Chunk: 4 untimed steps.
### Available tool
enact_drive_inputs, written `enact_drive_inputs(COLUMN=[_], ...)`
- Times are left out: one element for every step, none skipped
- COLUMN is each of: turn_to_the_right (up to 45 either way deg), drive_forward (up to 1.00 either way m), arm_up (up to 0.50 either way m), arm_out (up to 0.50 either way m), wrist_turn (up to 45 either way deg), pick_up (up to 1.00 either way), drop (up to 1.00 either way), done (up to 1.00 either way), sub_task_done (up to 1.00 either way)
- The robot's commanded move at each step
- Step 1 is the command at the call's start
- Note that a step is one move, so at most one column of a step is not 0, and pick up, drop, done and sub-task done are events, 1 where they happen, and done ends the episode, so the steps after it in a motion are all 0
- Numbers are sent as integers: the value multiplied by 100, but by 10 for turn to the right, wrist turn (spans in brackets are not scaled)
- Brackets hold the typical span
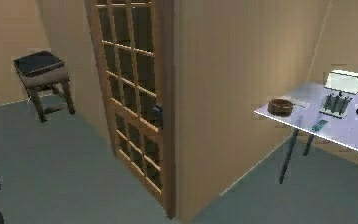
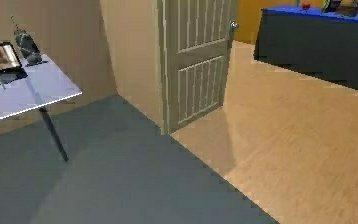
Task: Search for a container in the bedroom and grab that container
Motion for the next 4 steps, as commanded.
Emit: enact_drive_inputs(turn_to_the_right=[-390,0,-120,0], drive_forward=[0,100,0,20], arm_up=[0,0,0,0], arm_out=[0,0,0,0], wrist_turn=[0,0,0,0], pick_up=[0,0,0,0], drop=[0,0,0,0], done=[0,0,0,0], sub_task_done=[0,0,0,0])
